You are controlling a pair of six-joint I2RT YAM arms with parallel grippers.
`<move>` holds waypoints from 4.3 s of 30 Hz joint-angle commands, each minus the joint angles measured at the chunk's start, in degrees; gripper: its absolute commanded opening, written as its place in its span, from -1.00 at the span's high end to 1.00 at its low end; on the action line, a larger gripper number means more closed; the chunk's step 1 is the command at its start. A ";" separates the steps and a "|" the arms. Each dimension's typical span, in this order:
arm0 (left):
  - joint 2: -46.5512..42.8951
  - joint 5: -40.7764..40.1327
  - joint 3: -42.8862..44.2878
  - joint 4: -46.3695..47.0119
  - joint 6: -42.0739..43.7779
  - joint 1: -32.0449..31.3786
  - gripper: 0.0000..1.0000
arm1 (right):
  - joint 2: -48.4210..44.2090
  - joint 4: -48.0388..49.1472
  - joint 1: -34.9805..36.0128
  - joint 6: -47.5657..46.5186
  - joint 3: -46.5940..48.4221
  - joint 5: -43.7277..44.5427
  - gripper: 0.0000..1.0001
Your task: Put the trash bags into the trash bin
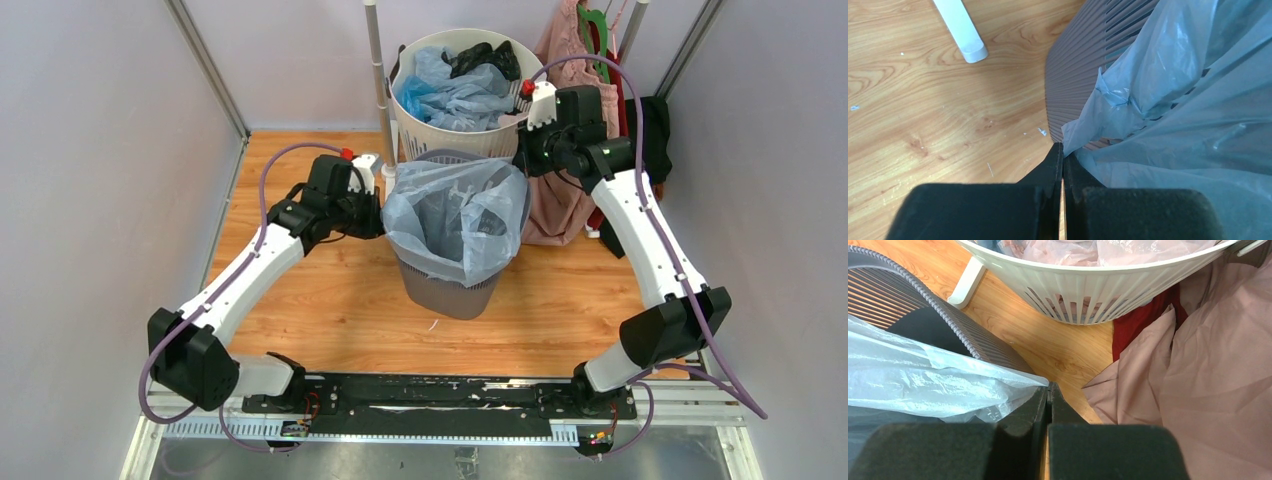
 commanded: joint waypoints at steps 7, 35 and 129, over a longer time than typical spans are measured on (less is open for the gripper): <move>-1.89 4.53 -4.37 0.86 -1.02 -0.08 1.00 | -1.05 0.38 -1.07 1.39 -1.62 -1.01 1.00; 1.75 6.97 3.89 0.21 -1.36 -1.39 1.00 | -9.37 -21.79 14.34 9.14 17.45 3.83 -0.43; 3.55 5.45 3.63 0.78 -0.11 -1.06 0.92 | -42.72 -17.69 43.58 35.16 -34.30 56.86 0.03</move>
